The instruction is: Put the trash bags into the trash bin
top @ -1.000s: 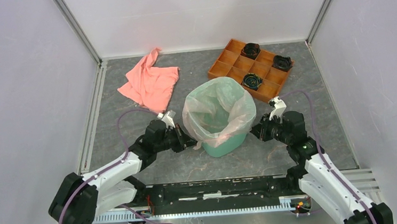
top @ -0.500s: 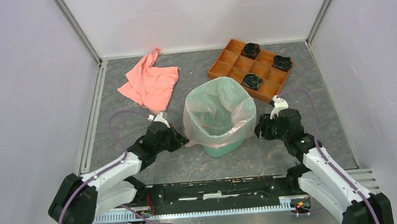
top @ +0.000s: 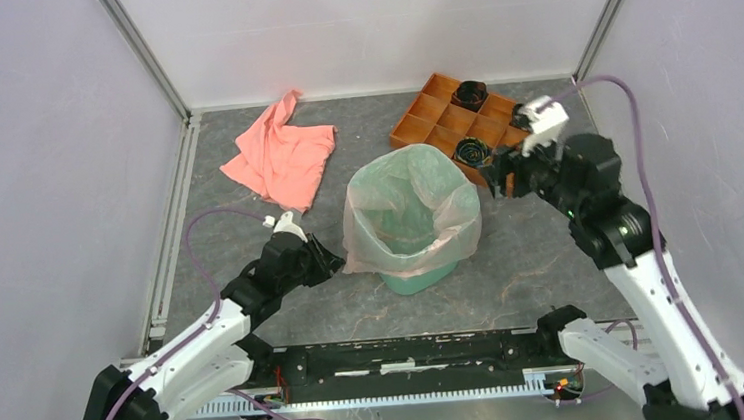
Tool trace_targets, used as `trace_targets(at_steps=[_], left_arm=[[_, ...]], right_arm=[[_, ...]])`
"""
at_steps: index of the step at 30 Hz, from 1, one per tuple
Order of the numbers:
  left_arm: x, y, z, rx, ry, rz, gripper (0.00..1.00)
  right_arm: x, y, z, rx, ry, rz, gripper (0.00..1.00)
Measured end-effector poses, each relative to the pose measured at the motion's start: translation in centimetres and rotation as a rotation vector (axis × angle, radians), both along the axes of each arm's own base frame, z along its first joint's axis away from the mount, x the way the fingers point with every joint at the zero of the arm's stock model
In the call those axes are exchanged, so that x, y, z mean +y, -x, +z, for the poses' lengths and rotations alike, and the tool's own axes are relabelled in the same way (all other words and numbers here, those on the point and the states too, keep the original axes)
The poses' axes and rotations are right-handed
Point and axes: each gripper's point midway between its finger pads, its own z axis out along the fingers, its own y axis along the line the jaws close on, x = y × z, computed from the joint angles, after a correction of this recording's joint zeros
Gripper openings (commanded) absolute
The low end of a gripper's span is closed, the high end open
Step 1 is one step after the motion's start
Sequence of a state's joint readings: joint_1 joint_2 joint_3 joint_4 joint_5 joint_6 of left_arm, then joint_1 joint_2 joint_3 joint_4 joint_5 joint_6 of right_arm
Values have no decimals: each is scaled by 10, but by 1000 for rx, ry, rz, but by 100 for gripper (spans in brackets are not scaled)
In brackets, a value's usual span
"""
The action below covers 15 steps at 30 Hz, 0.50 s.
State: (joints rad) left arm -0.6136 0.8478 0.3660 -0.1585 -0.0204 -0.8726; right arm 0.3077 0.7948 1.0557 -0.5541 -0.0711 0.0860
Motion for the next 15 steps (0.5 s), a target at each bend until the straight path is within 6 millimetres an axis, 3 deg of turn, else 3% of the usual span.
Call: trace_targets(at_steps=[2, 3, 4, 6, 8, 11, 15], left_arm=[[0, 2, 3, -6, 3, -6, 35], [1, 3, 5, -9, 5, -6, 35], [1, 3, 6, -12, 8, -6, 37], [2, 5, 11, -22, 17, -8, 45], [0, 7, 15, -29, 34, -21, 51], [-2, 11, 23, -43, 60, -41, 56], [-6, 16, 30, -48, 86, -68, 57]], right_arm=[[32, -5, 11, -5, 19, 126, 70], [38, -10, 13, -2, 30, 145, 70], [73, -1, 11, 8, 45, 266, 69], [119, 9, -2, 48, 83, 409, 64], [152, 19, -24, 111, 133, 512, 60], [169, 17, -69, 237, 253, 534, 52], [158, 9, -119, 362, 404, 488, 36]])
